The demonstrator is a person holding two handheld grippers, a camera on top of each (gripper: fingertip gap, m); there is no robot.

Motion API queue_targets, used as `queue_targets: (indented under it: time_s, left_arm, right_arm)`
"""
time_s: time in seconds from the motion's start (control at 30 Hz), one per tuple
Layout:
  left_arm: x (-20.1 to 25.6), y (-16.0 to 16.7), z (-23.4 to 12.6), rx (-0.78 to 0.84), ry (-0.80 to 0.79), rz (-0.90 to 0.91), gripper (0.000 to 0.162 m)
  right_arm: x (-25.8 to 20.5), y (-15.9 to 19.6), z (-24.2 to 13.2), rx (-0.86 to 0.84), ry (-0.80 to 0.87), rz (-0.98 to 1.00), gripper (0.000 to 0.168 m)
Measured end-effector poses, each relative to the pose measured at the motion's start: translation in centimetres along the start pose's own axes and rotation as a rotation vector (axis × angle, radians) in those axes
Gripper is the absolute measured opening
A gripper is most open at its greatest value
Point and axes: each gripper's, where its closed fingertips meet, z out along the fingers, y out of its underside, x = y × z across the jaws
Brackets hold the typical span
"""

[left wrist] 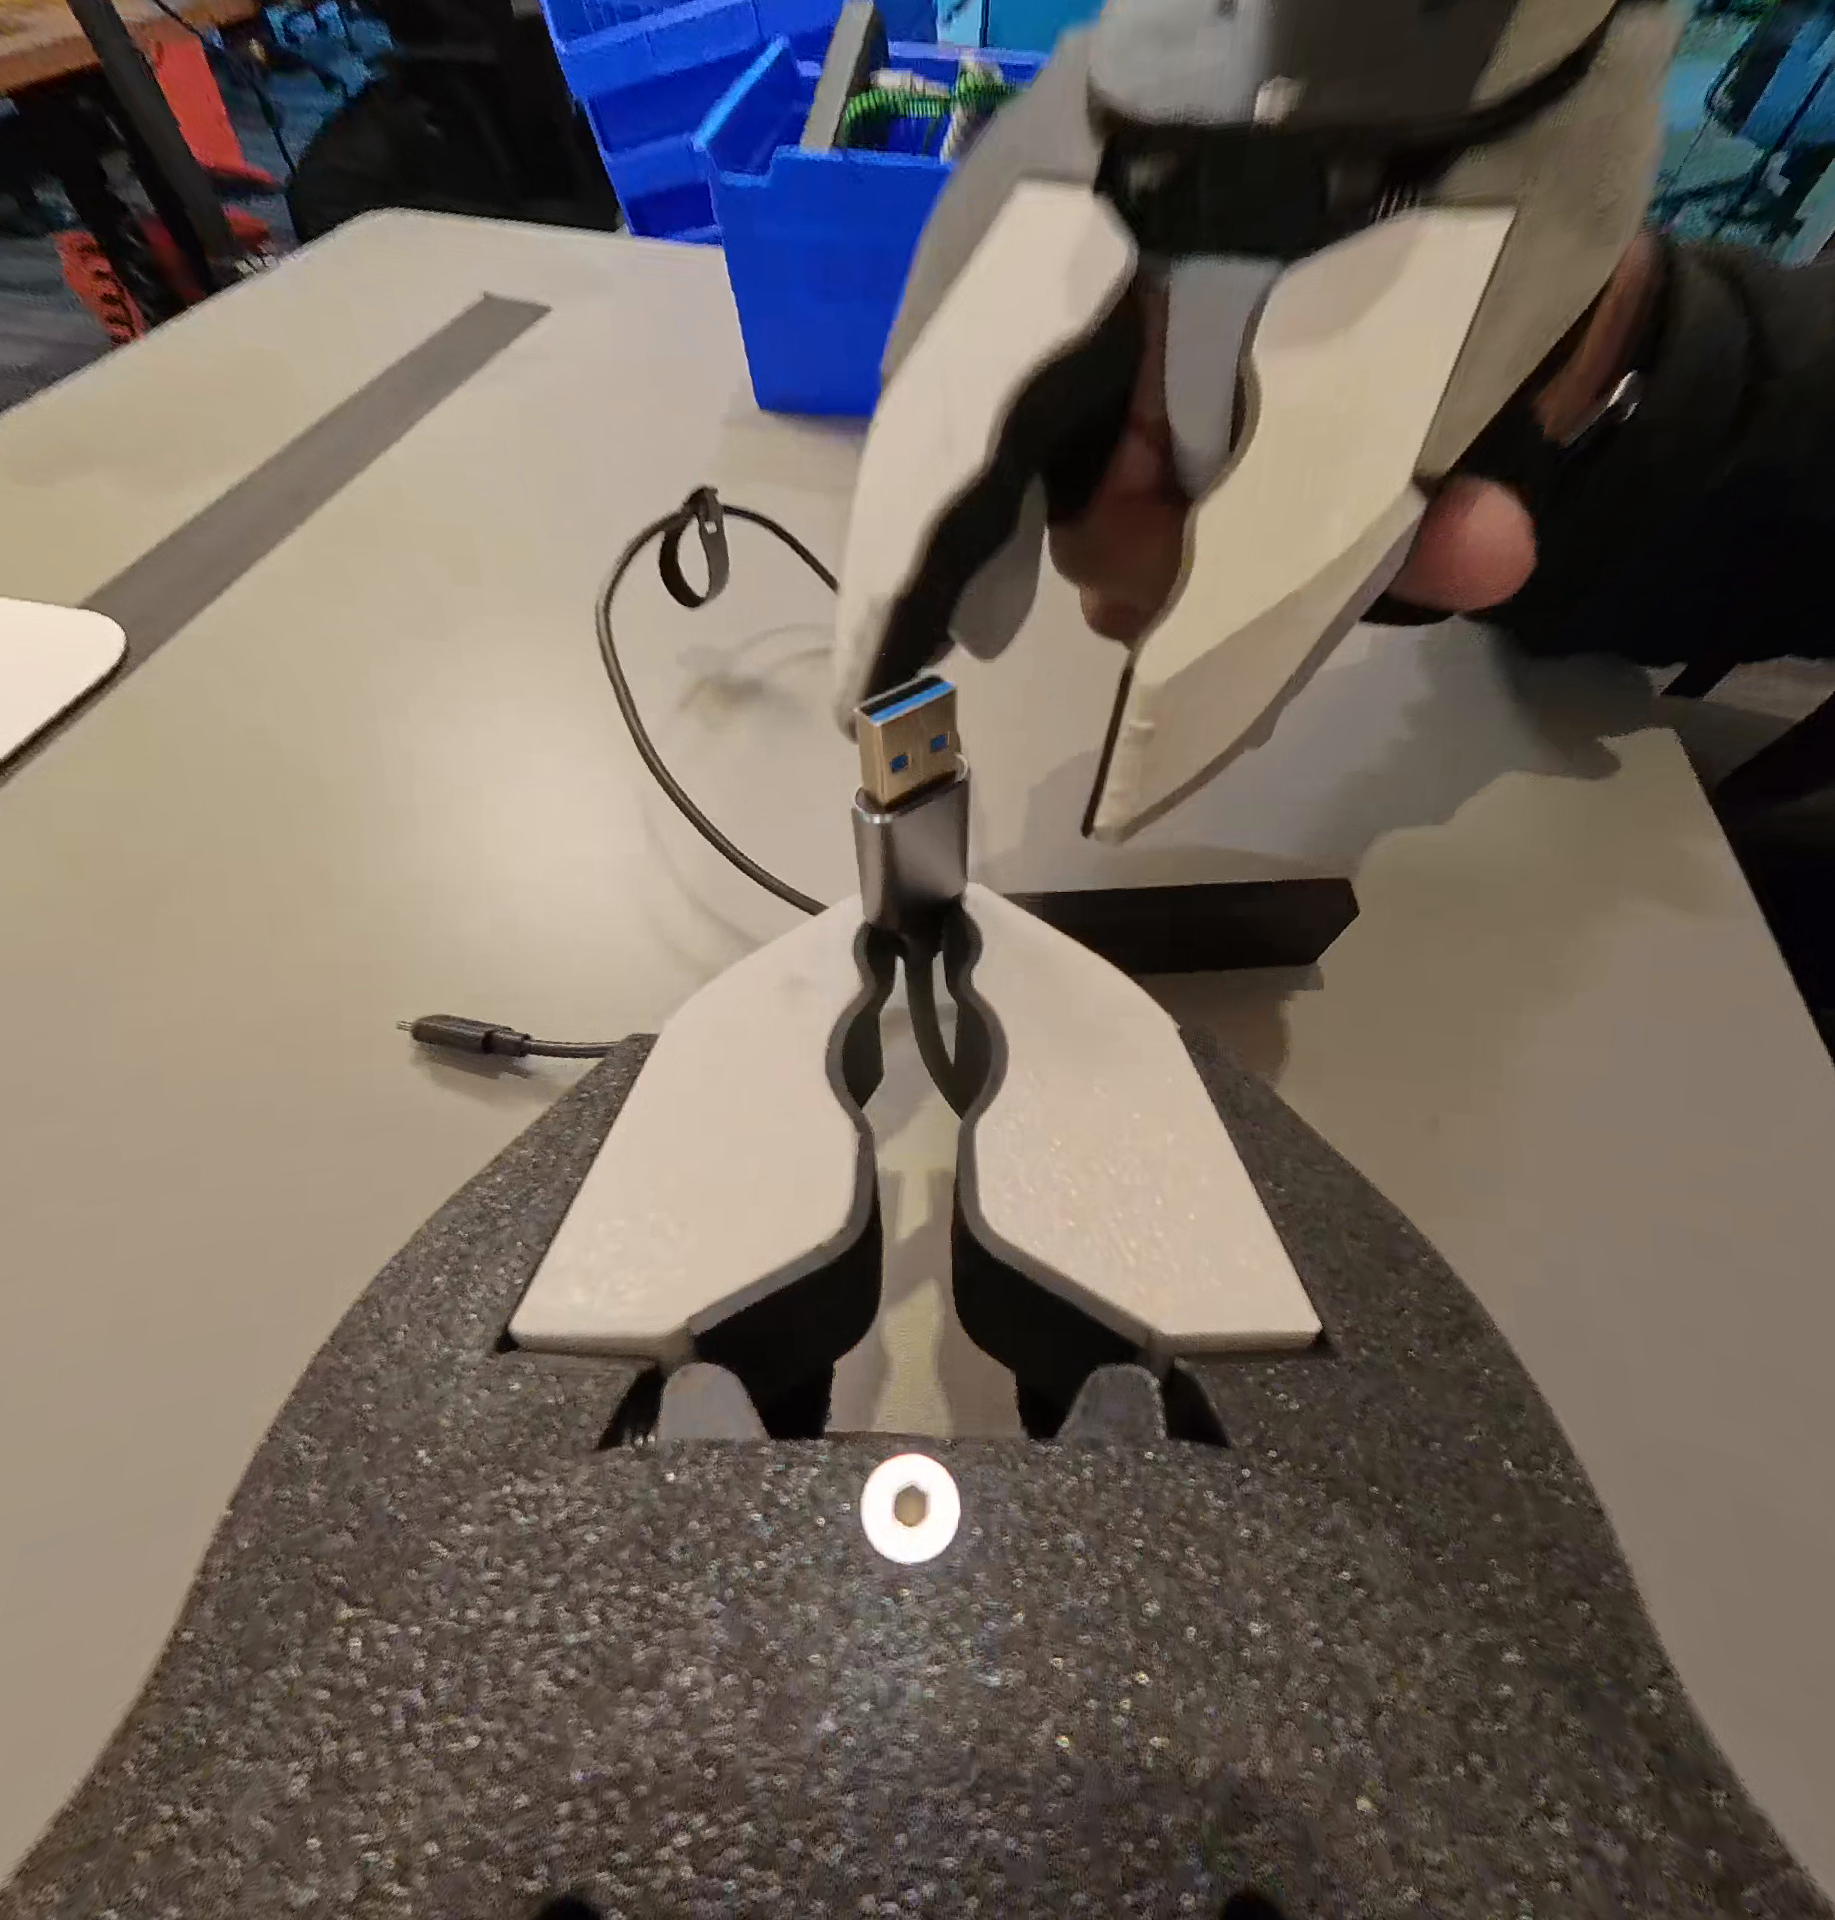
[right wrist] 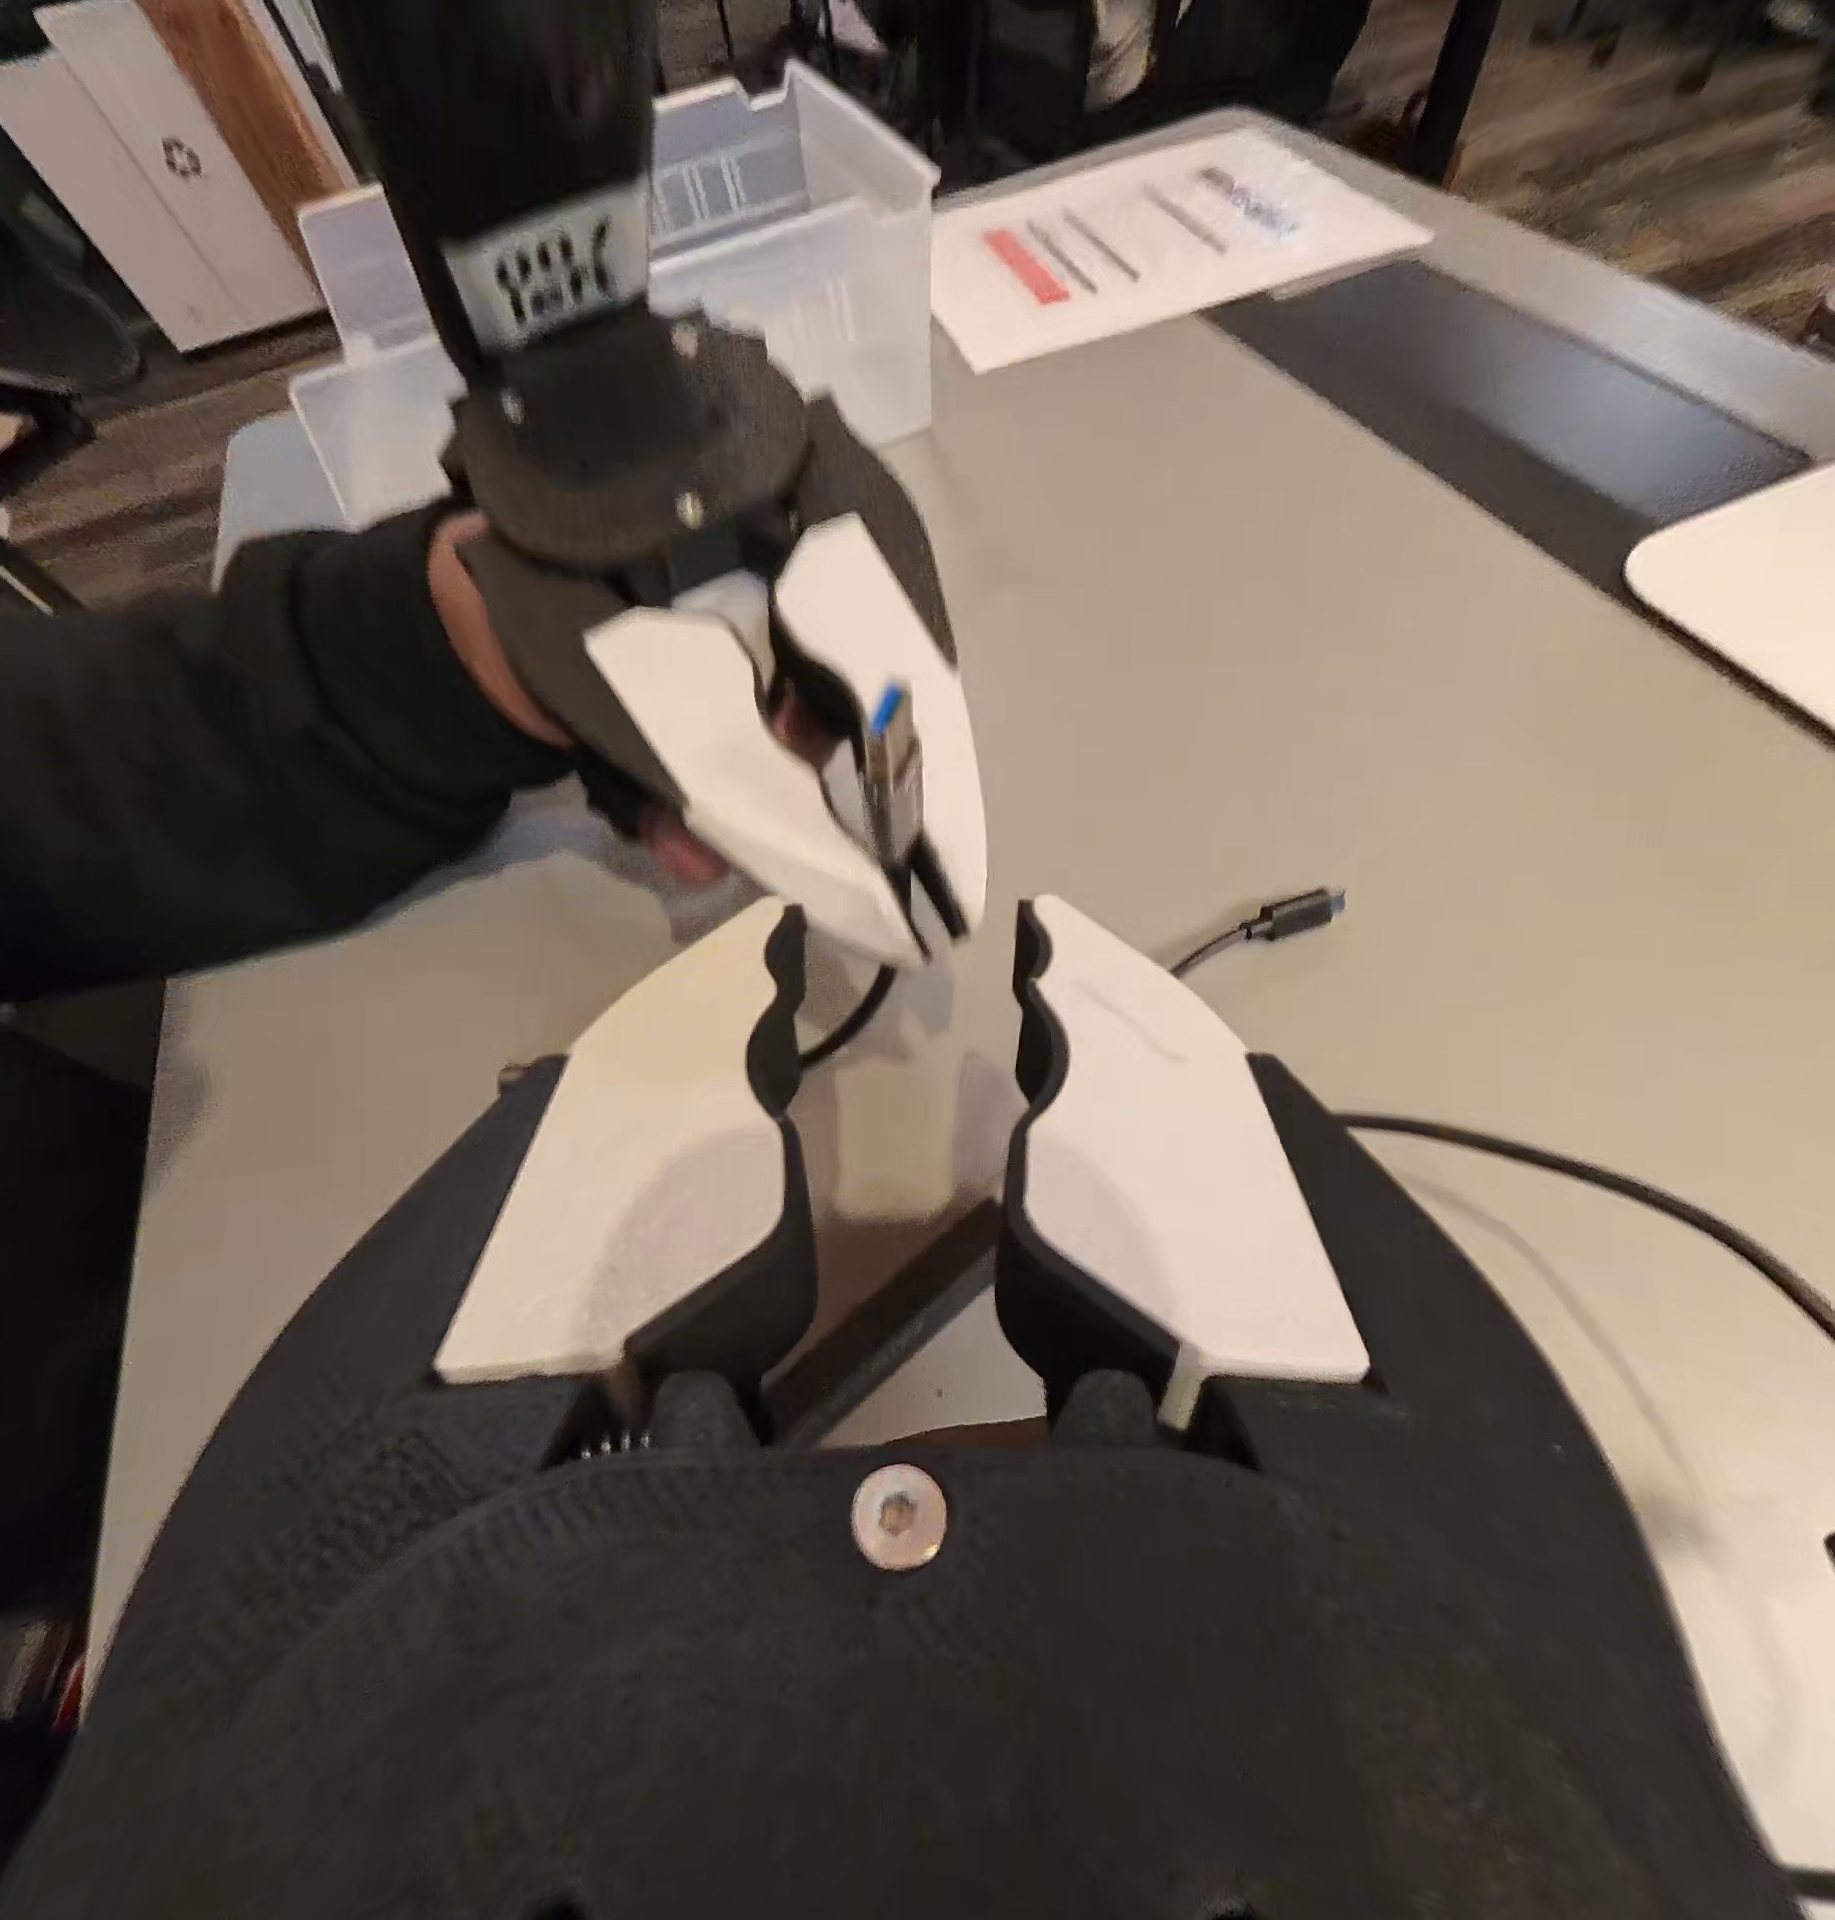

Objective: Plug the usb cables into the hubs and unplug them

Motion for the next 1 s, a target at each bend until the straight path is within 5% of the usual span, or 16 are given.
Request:
queue_targets:
  time_s: [0.13, 0.2, 0.4, 0.7, 0.83, 1.0]
  left_arm:
    - [0.6, 1.0, 1.2, -0.055, 0.012, 0.011, 0.008]
    - [0.8, 1.2, 1.4, -0.06, 0.025, 0.012, 0.008]
    - [2.4, 0.2, 0.7, 0.073, 0.211, -0.098, 0.023]
    - [2.5, 0.1, 1.1, 0.1, 0.216, -0.069, 0.01]
    - [1.3, 0.9, 1.2, 0.04, 0.162, -0.143, 0.008]
    - [-0.5, 2.6, 0.9, -0.063, 0.064, -0.198, 0.008]
  right_arm:
    - [-0.1, -0.5, 1.1, -0.014, 0.002, 0.002, 0.033]
    - [0.0, 0.0, 1.3, -0.02, 0.004, -0.015, 0.01]
    - [-0.5, 0.4, 0.7, 0.068, -0.116, -0.049, 0.008]
    - [-1.1, 1.3, 0.5, 0.087, -0.197, -0.027, 0.008]
    - [0.8, 3.7, 0.1, -0.068, -0.06, 0.026, 0.03]
    - [1.1, 8.3, -1.6, -0.314, 0.073, 0.103, 0.038]
